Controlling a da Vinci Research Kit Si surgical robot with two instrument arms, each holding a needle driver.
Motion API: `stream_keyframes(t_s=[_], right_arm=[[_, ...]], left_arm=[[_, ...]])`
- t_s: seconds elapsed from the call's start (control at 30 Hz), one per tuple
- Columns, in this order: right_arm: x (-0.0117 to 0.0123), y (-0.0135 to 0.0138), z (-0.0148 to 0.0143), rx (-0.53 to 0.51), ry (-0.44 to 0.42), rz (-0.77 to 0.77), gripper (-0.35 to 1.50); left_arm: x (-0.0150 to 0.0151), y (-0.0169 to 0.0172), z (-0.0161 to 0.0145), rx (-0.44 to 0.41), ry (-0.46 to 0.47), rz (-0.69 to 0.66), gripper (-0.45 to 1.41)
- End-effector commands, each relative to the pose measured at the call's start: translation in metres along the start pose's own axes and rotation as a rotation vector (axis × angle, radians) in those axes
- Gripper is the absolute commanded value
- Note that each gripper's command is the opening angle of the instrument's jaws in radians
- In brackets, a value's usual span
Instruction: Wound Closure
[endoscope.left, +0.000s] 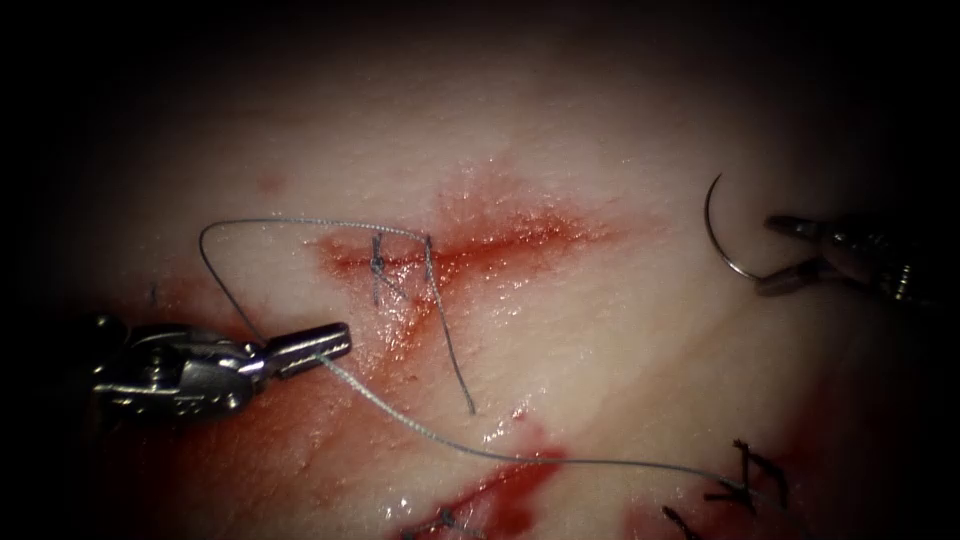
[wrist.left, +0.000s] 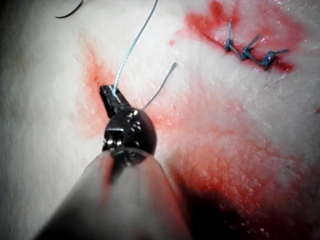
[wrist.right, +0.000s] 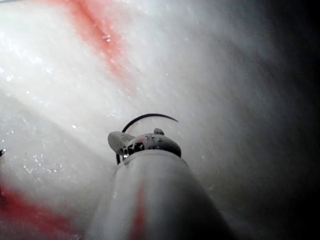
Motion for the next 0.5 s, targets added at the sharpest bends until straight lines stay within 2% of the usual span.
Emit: stream_keyframes(t_s=[0.03,0.13,0.23,0.33,0.37,0.4,0.43,0.47,0.5], right_arm=[[0.0021,0.0002,0.0004,0.027,0.017,-0.009,1.48],[0.0055,-0.001,-0.0001,0.09,0.053,0.001,1.48],[0.008,-0.0029,0.0014,0.176,0.12,0.019,1.42],[0.0106,-0.005,0.0042,0.242,0.164,0.016,1.31],[0.0126,-0.0062,0.0065,0.292,0.193,0.017,1.26],[0.0126,-0.0062,0.0065,0.292,0.193,0.017,1.26],[0.0142,-0.0072,0.0086,0.346,0.219,0.031,1.13],[0.0142,-0.0072,0.0086,0.346,0.219,0.031,1.13],[0.0153,-0.0078,0.01,0.379,0.239,0.042,1.03]], left_arm=[[-0.0003,-0.0004,0.0008,-0.004,-0.003,0.012,-0.45],[-0.0001,-0.0006,0.0009,-0.017,0.033,0.026,-0.45],[0.0006,-0.0006,0.0014,-0.017,0.06,0.041,-0.45],[0.0016,-0.0005,0.0017,-0.023,0.074,0.093,-0.45],[0.0022,-0.0006,0.0019,-0.038,0.103,0.133,-0.45],[0.0022,-0.0006,0.0019,-0.038,0.103,0.133,-0.45],[0.0026,-0.0013,0.0022,-0.06,0.142,0.199,-0.45],[0.0026,-0.0013,0.0022,-0.06,0.142,0.199,-0.45],[0.0027,-0.0016,0.0023,-0.059,0.151,0.219,-0.45]])
